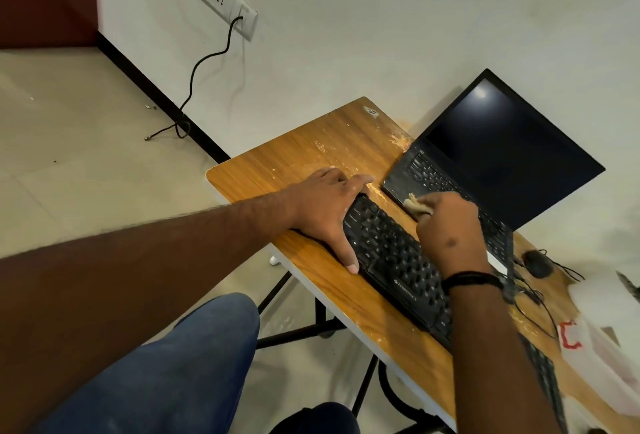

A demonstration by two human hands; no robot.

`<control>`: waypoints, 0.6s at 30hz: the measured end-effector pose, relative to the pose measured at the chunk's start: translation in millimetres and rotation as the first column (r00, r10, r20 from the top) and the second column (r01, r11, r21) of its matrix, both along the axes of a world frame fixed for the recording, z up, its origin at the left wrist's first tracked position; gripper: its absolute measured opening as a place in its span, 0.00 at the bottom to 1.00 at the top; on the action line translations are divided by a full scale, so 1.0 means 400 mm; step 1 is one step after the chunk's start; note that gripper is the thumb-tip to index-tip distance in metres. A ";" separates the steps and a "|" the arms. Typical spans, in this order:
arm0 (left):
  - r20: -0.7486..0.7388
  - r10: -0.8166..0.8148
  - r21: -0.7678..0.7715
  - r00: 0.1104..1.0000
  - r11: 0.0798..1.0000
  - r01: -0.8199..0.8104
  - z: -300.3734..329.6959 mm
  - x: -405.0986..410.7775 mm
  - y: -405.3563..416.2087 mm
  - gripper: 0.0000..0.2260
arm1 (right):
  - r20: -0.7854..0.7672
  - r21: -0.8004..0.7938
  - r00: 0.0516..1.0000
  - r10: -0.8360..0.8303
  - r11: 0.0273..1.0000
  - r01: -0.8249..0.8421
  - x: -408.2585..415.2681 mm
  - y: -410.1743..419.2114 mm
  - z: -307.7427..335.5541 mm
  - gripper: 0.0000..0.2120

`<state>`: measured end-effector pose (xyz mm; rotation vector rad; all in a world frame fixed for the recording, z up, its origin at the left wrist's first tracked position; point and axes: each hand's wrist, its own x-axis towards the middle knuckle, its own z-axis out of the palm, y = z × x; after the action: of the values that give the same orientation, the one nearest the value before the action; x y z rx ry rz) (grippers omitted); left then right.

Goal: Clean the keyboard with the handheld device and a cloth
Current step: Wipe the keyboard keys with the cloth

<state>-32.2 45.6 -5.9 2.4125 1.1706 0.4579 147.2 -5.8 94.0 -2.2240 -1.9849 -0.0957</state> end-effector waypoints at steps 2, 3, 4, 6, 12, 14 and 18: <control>-0.009 0.003 -0.002 1.000 1.000 -0.003 0.000 0.000 0.000 0.68 | -0.007 0.046 1.000 -0.018 0.999 0.019 -0.029 0.003 -0.023 0.17; -0.015 0.004 0.001 1.000 1.000 -0.004 0.000 0.000 0.000 0.68 | -0.008 0.036 1.000 0.004 0.999 -0.004 -0.052 0.001 -0.038 0.17; -0.018 0.005 0.004 1.000 1.000 -0.005 0.001 0.000 -0.002 0.67 | 0.009 0.006 0.999 0.037 0.999 -0.037 -0.076 -0.002 -0.056 0.16; -0.012 0.004 0.000 1.000 1.000 -0.004 0.003 -0.001 -0.004 0.67 | 0.088 -0.066 0.991 0.100 0.993 -0.095 -0.117 -0.015 -0.088 0.12; -0.005 0.006 0.003 1.000 1.000 -0.006 -0.008 0.003 0.005 0.69 | 0.098 -0.095 0.963 0.250 0.966 -0.241 -0.102 -0.108 -0.095 0.13; -0.009 0.002 0.014 1.000 1.000 -0.002 -0.011 0.004 0.007 0.69 | 0.065 -0.128 0.954 0.294 0.950 -0.284 -0.079 -0.129 -0.074 0.16; -0.006 -0.014 0.017 1.000 1.000 0.014 -0.010 0.001 0.005 0.68 | 0.039 -0.218 0.970 0.239 0.950 -0.225 -0.026 -0.092 -0.016 0.18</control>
<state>-31.9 47.7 -9.9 2.4364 1.1555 0.4583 136.7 -42.8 87.5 -2.1083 -2.3779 0.0775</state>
